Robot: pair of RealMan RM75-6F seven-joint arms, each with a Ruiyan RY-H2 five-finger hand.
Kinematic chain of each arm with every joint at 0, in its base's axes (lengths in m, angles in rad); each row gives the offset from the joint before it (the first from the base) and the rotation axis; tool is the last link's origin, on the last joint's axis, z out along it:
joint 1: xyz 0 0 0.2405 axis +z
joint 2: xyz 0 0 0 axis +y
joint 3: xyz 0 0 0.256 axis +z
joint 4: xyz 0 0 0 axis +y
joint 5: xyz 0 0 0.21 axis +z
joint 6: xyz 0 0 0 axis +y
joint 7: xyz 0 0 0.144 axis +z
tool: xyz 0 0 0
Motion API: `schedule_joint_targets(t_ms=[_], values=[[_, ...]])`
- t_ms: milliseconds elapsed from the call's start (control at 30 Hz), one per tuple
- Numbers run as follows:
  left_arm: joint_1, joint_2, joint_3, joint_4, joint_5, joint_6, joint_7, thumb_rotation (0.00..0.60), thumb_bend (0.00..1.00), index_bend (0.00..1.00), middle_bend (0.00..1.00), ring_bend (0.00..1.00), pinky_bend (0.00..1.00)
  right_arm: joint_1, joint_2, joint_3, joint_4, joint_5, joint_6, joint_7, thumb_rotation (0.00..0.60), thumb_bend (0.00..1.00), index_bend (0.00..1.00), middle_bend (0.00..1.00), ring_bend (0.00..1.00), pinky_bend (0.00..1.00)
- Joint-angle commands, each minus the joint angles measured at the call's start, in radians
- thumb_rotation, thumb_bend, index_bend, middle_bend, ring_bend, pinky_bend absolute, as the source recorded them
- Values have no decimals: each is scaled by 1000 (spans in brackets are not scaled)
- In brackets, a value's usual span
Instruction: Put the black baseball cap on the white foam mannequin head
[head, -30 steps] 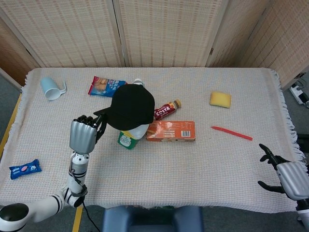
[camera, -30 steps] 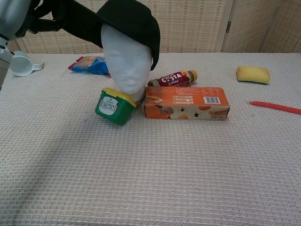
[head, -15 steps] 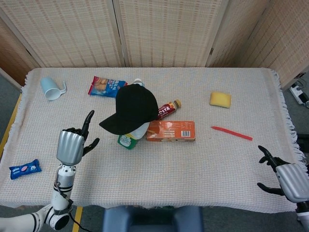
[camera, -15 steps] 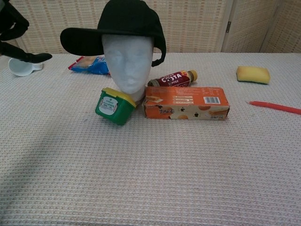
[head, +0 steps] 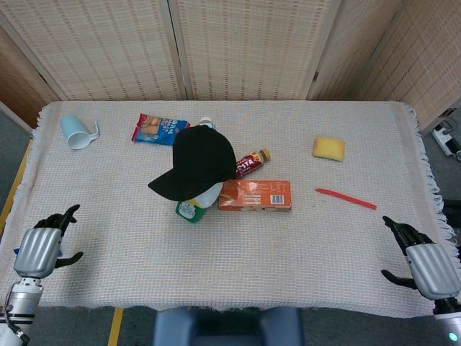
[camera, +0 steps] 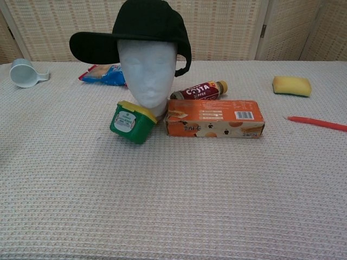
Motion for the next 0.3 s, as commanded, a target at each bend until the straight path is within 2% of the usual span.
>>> schedule_joint_targets(t_ms=[33,133,300], values=[[71,-6,38,50,10,-10,-106,600,65,182,113,5,94,-1,-22,17,10,28,-1,-30,600,25,0,26,1,94],[81,-19,35,93,6,-43,-120,600,59,172,79,1,78,-1,-20,17,5,25,1,-20,600,25,0,7,0,25],[104,-44,10,152,80,7,-149,600,58,116,19,0,56,-1,-27,10,11,10,-1,-25,600,24,0,0,0,24]])
